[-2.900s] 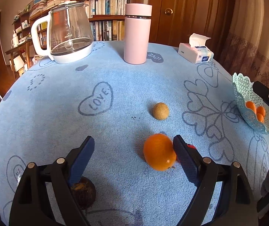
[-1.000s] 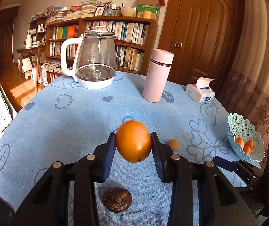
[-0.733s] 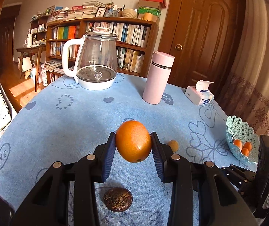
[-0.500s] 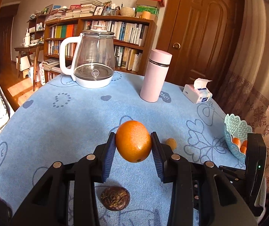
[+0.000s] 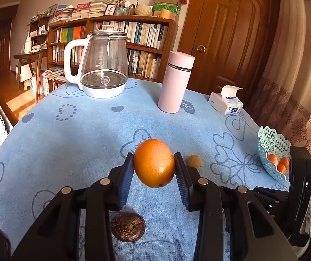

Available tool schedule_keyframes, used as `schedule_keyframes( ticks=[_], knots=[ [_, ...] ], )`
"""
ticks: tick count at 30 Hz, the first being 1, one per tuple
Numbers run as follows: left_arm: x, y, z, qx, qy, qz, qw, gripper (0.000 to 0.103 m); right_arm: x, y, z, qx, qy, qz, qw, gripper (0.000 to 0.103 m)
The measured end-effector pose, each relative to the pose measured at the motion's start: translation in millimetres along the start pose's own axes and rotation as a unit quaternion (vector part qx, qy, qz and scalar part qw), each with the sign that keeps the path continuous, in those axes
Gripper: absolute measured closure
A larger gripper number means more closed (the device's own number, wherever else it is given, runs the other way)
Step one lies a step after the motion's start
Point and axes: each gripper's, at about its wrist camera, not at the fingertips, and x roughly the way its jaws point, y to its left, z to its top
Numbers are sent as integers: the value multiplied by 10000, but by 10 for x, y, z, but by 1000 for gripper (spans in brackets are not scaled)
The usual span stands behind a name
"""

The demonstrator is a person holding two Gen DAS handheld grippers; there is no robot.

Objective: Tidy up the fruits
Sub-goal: 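Grasp a red tomato with the right tool while the left tool holds the tangerine, then carry the red tomato into the green basket with the right tool while the left holds the tangerine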

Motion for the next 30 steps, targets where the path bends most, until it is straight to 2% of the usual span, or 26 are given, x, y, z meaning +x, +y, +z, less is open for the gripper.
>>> schedule_keyframes(
  ticks=[18,25,30],
  knots=[
    [39,-90,-50,148,67,-73,9998,65,-497,-333,99,591,-821,-265,9945,75],
    [29,-128,-60,192,52,-67,9998,65,-818,-597,104,999,-1265,-426,9860,75],
    [-5,-174,-59,258,34,-69,9996,65,-1072,-918,46,1411,-1545,-803,9746,75]
  ],
)
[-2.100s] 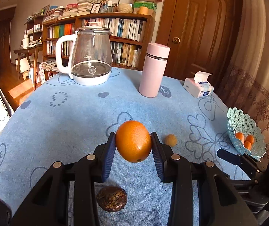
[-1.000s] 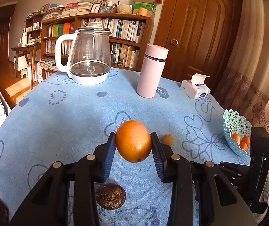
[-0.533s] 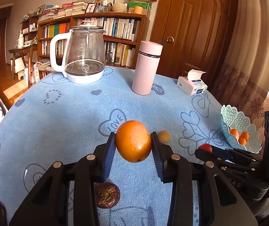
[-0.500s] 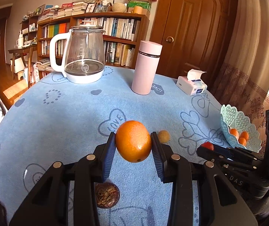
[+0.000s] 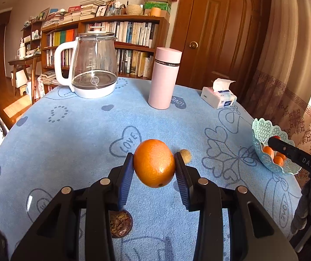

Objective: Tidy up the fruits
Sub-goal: 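Carry the red tomato into the green basket with the right tool while the left holds the tangerine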

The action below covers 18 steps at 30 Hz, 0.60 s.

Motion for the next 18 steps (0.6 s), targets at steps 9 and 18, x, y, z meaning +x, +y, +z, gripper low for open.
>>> schedule_keyframes(
  ticks=[9,18],
  knots=[
    [4,-59,0,50,23,34,10000,65,-296,-697,52,480,-248,-809,9953,75],
    [35,-191,5,174,76,37,9998,65,-392,-1149,-83,781,-256,-1303,9881,75]
  ],
)
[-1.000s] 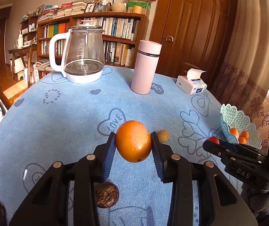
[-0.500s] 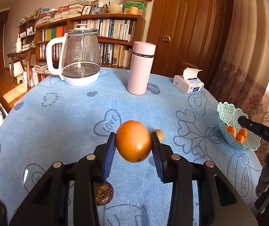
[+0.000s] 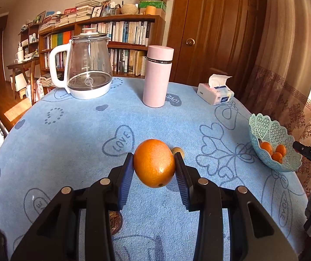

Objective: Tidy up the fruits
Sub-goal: 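Carry the red tomato into the green basket with the right tool while the left holds the tangerine, then open the right tool to drop the tomato while the left tool carries the tangerine to the basket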

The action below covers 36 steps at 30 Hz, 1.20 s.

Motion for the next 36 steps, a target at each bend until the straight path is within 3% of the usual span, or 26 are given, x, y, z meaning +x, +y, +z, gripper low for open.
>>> schedule_keyframes(
  ticks=[6,9,16,19,28,36],
  knots=[
    [-26,-138,21,165,-29,-63,9998,65,14,-116,-22,184,-46,-26,9998,74],
    [-41,-227,42,266,-40,-107,9996,65,-11,-168,-15,298,-118,-14,9995,68],
    [-22,-597,89,677,-17,-350,9971,65,-133,-253,-19,518,-547,-257,9968,67],
    [14,-808,107,836,47,-589,9947,65,-201,-293,-56,658,-808,-470,9934,52],
    [168,-1602,127,1418,207,-1353,9804,65,-330,-355,-79,817,-1175,-677,9874,48],
    [328,-2133,117,1794,225,-1717,9684,65,-343,-426,-79,983,-1219,-720,9850,47]
  ],
)
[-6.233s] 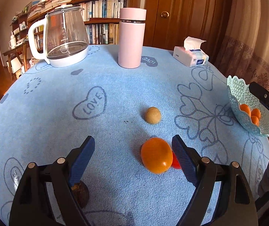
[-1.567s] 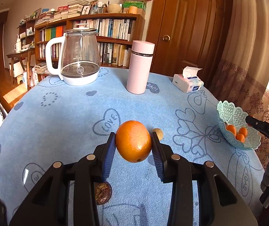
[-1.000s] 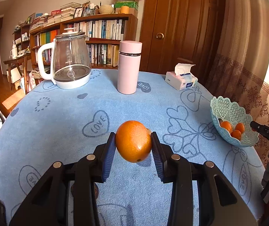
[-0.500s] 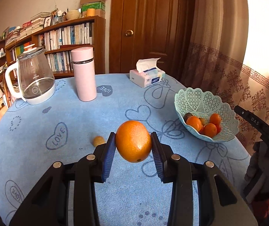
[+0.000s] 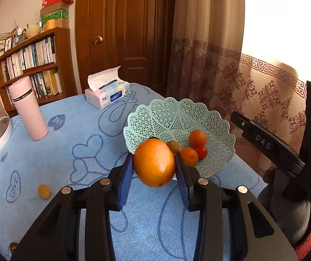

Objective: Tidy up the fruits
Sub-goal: 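Open the right tool to drop the tomato while the left tool carries the tangerine to the basket, then lower the tangerine into the basket and open the left tool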

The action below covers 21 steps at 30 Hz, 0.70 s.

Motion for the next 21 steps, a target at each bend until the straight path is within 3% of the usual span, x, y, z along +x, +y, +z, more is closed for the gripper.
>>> schedule_keyframes(
  ticks=[6,9,17,21],
  knots=[
    [191,-153,36,170,48,-132,9998,65,-14,-4,0,17,-34,-30,10000,45],
    [288,-198,49,213,58,-165,9996,65,-13,-12,4,47,-43,-52,10000,38],
    [473,-252,35,232,138,-302,9992,65,-5,-26,14,74,-56,-82,9999,37],
    [451,-212,26,147,31,-198,9997,45,9,-43,12,97,-47,-87,9999,37]
  ],
)
